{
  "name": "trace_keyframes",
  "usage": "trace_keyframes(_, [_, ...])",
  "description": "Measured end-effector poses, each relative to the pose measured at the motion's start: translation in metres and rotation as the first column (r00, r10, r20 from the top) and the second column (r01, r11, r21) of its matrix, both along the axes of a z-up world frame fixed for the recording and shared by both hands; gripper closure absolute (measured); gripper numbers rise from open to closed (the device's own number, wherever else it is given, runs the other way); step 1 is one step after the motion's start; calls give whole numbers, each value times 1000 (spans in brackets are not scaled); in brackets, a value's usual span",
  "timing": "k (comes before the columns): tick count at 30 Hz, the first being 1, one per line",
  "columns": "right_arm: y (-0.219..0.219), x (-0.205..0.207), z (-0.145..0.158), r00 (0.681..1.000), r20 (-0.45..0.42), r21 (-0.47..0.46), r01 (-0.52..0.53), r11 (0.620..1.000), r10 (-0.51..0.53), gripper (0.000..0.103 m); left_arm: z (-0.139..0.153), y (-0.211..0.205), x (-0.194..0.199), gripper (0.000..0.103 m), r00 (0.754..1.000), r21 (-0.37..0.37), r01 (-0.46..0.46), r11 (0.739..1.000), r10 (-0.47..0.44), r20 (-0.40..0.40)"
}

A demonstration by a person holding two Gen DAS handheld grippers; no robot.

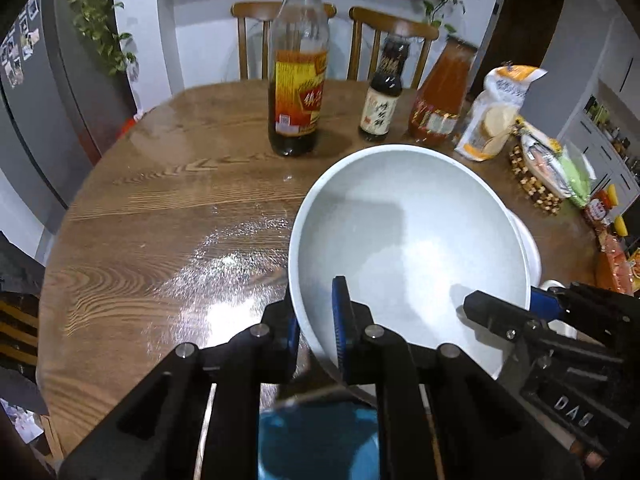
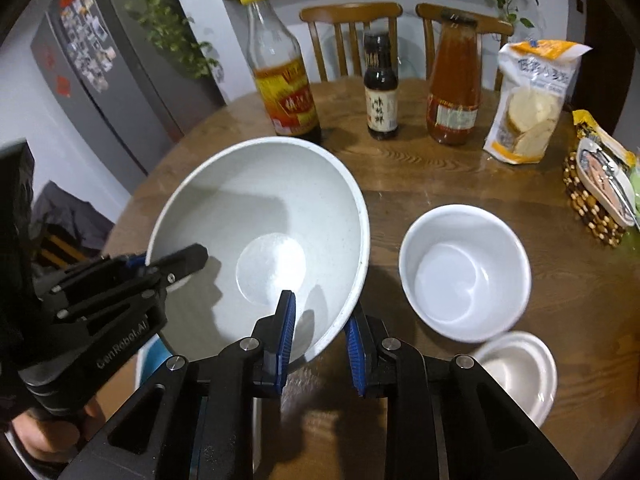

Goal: Organize plates and bowls
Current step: 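Lift the large white bowl with the left tool and carry it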

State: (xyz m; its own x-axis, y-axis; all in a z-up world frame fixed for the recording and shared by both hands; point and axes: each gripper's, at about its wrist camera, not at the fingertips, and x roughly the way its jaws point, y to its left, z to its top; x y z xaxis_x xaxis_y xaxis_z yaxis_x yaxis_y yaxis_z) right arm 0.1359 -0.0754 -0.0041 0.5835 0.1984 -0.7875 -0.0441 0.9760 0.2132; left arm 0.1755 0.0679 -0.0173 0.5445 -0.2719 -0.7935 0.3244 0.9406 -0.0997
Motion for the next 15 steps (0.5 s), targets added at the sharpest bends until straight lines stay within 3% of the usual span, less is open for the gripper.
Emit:
trace_keyframes(8, [-18, -68, 5, 1000, 6, 1, 10, 1000, -10, 76, 9, -12, -60, 88, 999, -24, 43, 999, -43, 9])
trace_keyframes(15, [-53, -132, -5, 996, -26, -9, 82, 997, -83, 76, 17, -47, -119, 89, 988, -24, 149, 989, -149, 30])
